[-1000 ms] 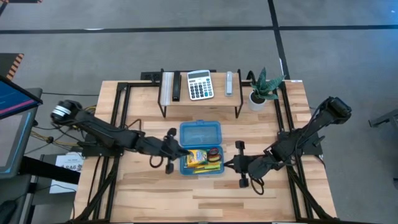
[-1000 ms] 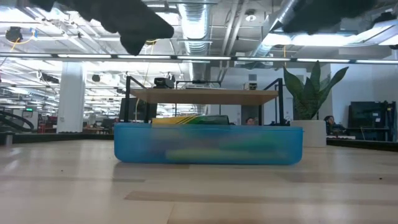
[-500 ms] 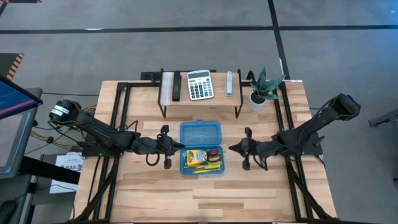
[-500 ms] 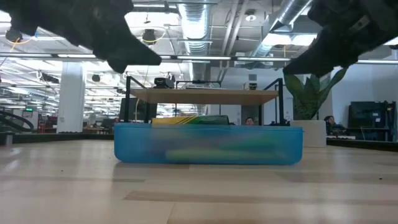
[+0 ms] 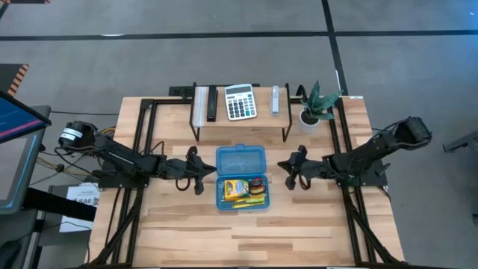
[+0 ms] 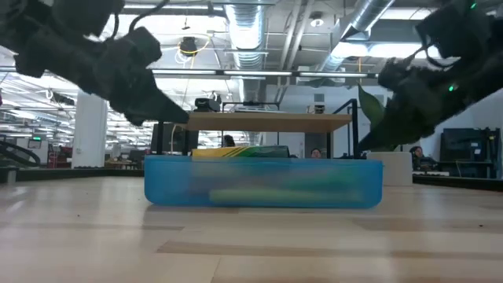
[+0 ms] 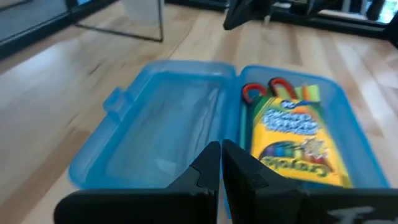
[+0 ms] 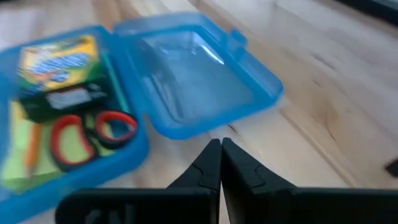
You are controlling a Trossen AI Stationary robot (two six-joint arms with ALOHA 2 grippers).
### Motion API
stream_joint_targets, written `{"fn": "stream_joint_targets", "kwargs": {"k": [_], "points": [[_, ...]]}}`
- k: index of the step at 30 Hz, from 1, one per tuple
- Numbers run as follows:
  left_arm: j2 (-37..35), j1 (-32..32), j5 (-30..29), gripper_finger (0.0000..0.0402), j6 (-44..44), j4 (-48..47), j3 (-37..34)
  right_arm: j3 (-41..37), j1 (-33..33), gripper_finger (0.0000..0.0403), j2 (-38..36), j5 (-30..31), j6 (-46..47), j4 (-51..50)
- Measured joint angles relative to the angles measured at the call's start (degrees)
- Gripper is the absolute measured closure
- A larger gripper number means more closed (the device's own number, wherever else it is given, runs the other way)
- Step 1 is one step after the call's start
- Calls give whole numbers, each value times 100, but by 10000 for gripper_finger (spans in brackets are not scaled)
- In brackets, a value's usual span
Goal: Pack school essentials
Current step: Close the blue supply box
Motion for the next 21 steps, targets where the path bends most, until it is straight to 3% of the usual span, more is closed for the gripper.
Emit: {"fn": "stream_joint_targets", "kwargs": {"k": [7,12,21], "points": [[4,358,-25,397,-222,140,-568,5,-599,385,764,-75,487,60],[4,650,-12,397,-678,977,-1160,81,-1253,398,1356,-718,478,376],[329,1155,-39,397,-1434,903,-1219,694,-2090,385,2217,-1527,133,598]]}}
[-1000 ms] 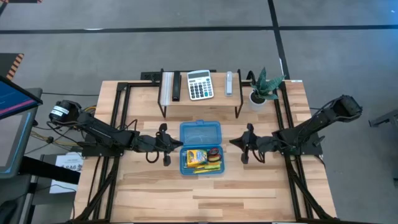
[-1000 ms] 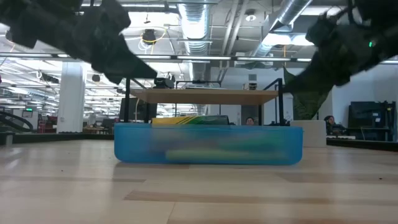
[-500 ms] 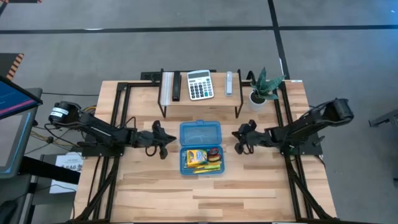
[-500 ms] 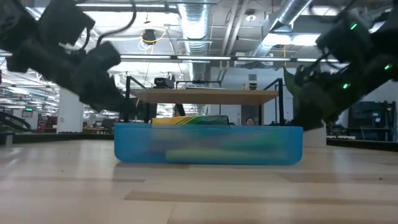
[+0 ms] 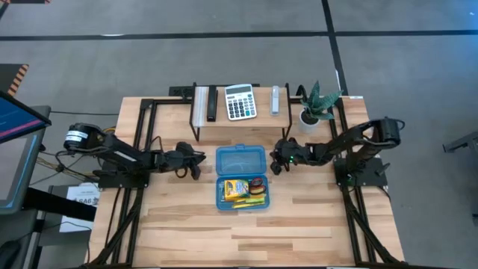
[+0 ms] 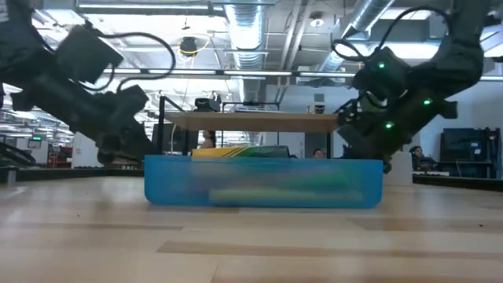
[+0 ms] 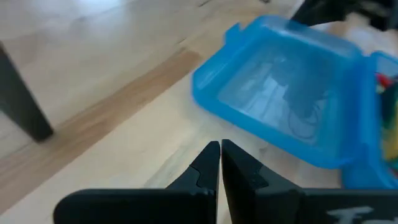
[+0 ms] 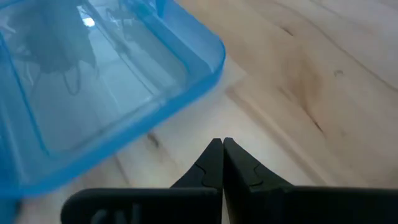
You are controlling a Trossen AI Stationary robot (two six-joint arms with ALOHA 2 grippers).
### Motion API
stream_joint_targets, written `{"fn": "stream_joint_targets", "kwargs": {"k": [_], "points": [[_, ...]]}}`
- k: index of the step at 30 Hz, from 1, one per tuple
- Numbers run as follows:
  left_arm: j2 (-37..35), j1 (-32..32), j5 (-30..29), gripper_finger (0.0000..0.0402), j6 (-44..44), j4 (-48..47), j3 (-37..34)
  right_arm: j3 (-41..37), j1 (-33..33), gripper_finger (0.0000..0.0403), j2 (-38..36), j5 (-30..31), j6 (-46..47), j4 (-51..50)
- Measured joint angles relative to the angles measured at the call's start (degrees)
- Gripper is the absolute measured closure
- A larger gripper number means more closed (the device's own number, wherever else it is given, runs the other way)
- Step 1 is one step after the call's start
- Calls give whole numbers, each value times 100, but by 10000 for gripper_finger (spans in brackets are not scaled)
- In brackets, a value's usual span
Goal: Pack school essentials
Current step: Close the blue supply box
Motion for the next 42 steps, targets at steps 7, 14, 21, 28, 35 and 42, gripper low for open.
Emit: {"fn": "stream_joint_targets", "kwargs": {"k": [7,14,21,28,35,42], "points": [[1049,182,454,398,-180,-6,552,319,-102,392,350,-106,-166,9],[1840,314,455,398,-320,-168,1113,364,-106,394,354,-150,-301,-14],[1819,325,458,398,-170,-244,1257,353,-109,392,370,-242,-319,118],[1591,325,496,398,186,-345,1256,343,-110,394,386,-309,-319,297],[1500,325,452,398,272,-319,1256,343,-112,392,389,-344,-299,617],[1493,324,448,398,313,-289,1256,343,-106,394,385,-333,-302,793]]}}
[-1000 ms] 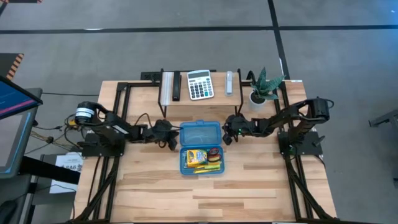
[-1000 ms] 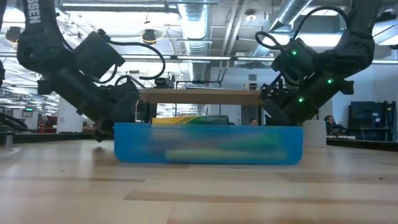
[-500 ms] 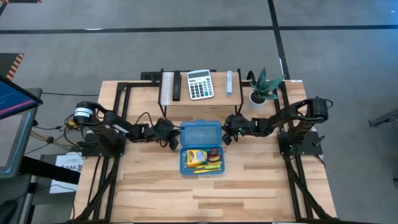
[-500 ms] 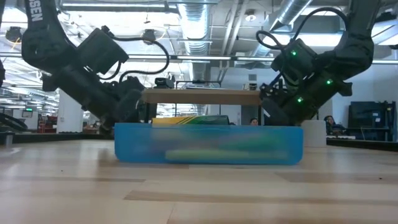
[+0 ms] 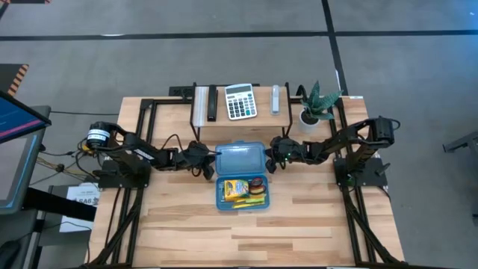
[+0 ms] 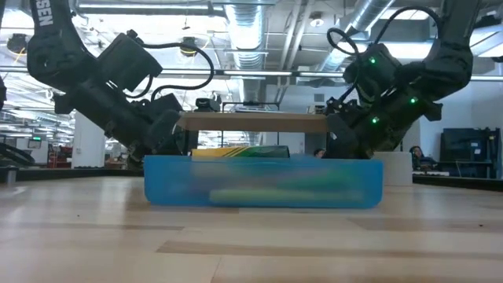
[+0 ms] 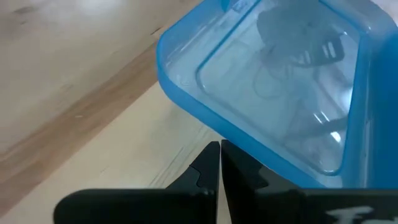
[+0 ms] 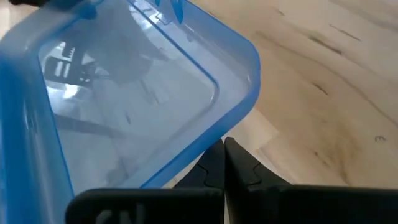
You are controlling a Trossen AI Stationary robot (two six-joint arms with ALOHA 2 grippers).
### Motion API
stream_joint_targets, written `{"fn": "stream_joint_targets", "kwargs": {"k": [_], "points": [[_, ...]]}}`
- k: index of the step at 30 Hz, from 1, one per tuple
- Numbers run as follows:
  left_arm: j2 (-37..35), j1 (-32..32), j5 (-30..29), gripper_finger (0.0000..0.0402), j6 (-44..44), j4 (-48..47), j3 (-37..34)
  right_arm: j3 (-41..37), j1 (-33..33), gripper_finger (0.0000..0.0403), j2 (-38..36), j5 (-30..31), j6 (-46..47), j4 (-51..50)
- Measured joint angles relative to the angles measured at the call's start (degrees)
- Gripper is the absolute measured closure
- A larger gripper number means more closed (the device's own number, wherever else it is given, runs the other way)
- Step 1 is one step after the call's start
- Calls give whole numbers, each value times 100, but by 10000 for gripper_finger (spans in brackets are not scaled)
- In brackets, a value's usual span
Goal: Pack school essentials
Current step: Close the blue supply box
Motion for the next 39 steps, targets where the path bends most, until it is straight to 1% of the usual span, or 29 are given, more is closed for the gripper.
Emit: {"fn": "stream_joint_targets", "kwargs": {"k": [11,20,25,31,34,39], "points": [[-9,1,-4,398,193,98,4,9,70,394,-559,-74,-153,7],[-89,1,58,398,241,495,4,10,428,392,-925,-103,-292,-79],[-427,3,392,398,239,502,5,11,614,392,-1018,-125,-488,-123],[-1051,-49,897,398,237,448,7,11,793,392,-1018,-151,-560,-105],[-1309,-208,936,398,239,325,7,11,885,392,-1018,-151,-560,-87],[-1527,-483,955,398,238,142,7,11,1020,392,-1018,-194,-560,-2]]}}
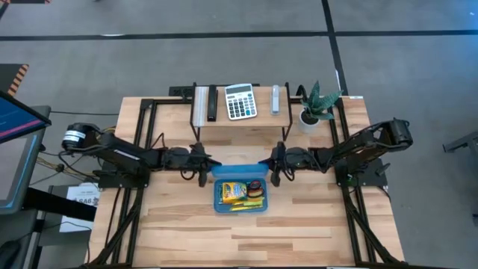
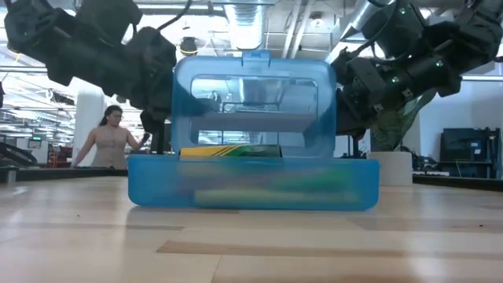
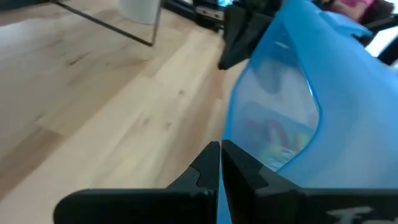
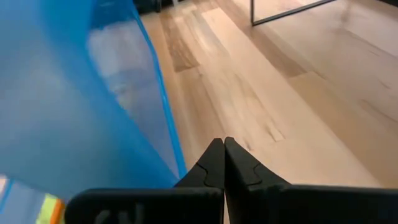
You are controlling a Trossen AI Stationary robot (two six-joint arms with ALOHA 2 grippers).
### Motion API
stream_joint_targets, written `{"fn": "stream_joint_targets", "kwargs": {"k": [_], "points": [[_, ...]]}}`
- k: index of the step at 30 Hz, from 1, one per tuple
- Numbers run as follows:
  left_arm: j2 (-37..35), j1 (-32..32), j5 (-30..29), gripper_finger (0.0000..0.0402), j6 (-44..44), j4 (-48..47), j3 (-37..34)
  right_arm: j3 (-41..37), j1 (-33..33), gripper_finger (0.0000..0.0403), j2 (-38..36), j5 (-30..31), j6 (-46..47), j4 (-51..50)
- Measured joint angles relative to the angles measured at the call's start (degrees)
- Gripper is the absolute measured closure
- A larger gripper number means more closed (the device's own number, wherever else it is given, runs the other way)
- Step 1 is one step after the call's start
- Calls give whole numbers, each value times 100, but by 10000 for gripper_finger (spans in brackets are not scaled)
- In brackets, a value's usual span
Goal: Pack school essentials
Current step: Close the blue supply box
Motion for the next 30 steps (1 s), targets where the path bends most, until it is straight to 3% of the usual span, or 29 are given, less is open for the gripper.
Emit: {"fn": "stream_joint_targets", "kwargs": {"k": [18,24,30], "points": [[-141,-404,858,398,-389,-312,0,0,406,391,-407,-274,69,75],[-141,-622,890,397,-606,-307,0,0,756,390,-586,-274,225,125],[-141,-950,835,397,-936,-295,0,0,1192,390,-284,-222,332,541]]}}
